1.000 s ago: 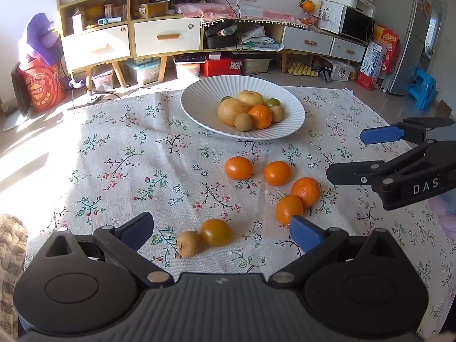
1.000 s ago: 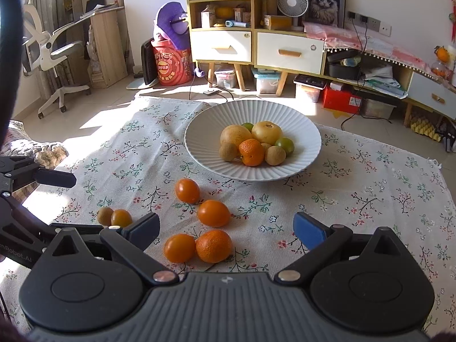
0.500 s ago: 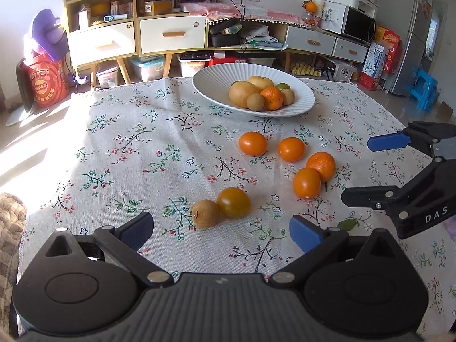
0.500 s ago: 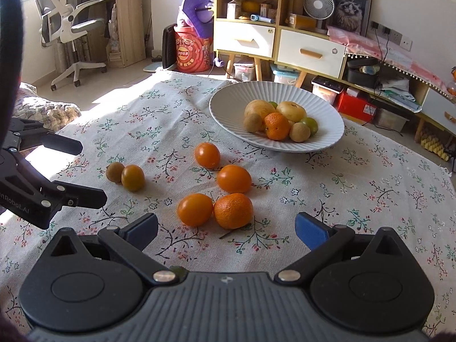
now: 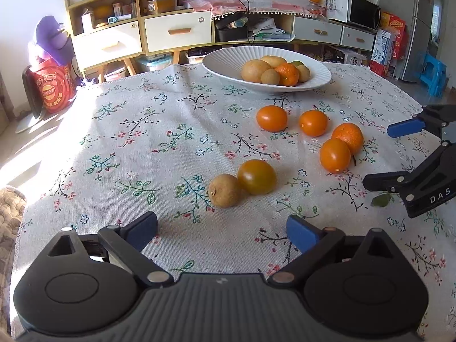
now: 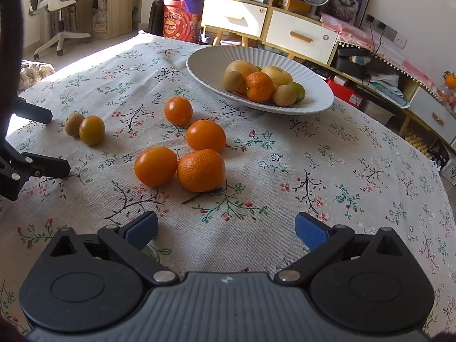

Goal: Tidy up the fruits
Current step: 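Withdraw both grippers from the plate toward the remaining fruits, then close the left gripper on a brown fruit while the right gripper grasps a tangerine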

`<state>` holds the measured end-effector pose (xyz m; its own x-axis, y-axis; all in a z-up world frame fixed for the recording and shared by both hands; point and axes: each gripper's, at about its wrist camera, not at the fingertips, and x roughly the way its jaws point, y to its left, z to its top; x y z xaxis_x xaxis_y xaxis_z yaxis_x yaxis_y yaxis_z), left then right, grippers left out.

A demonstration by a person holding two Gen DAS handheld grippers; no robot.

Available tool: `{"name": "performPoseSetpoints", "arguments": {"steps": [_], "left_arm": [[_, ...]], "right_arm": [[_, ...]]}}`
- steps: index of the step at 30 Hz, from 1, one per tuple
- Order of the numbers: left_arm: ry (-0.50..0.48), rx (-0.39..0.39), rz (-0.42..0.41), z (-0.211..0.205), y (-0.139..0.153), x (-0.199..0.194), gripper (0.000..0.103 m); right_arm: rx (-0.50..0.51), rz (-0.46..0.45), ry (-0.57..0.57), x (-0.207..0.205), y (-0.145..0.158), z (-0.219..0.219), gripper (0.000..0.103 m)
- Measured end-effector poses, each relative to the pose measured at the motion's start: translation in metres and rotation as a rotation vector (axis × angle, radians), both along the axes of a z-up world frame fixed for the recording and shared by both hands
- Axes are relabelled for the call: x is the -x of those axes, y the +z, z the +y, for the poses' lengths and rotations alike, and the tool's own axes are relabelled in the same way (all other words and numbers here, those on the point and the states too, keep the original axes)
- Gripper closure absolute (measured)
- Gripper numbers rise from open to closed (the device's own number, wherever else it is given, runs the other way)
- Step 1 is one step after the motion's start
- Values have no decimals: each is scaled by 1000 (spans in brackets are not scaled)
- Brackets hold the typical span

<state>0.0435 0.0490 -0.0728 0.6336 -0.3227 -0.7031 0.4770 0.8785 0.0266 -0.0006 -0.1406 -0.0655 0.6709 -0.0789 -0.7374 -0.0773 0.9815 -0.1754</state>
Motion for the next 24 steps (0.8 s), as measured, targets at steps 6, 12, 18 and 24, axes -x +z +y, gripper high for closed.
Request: {"name": "performPoseSetpoints", "arguments": {"steps": [6,12,18,24], "left_arm": [[35,25,-7,5,3,-5,34],[44,32,-18,4,6,-8,53],[33,40,-13,-1,9,-9,72],[34,60,6,-2,10,-12,87]], "right_arm": [[-104,28,-26,-7,-3,-14,0],[-101,45,-25,-15,-2,-11,0],[-87,18,0,-17,-1,-5,7],[-49,-9,36,-21,4,3,26]]}}
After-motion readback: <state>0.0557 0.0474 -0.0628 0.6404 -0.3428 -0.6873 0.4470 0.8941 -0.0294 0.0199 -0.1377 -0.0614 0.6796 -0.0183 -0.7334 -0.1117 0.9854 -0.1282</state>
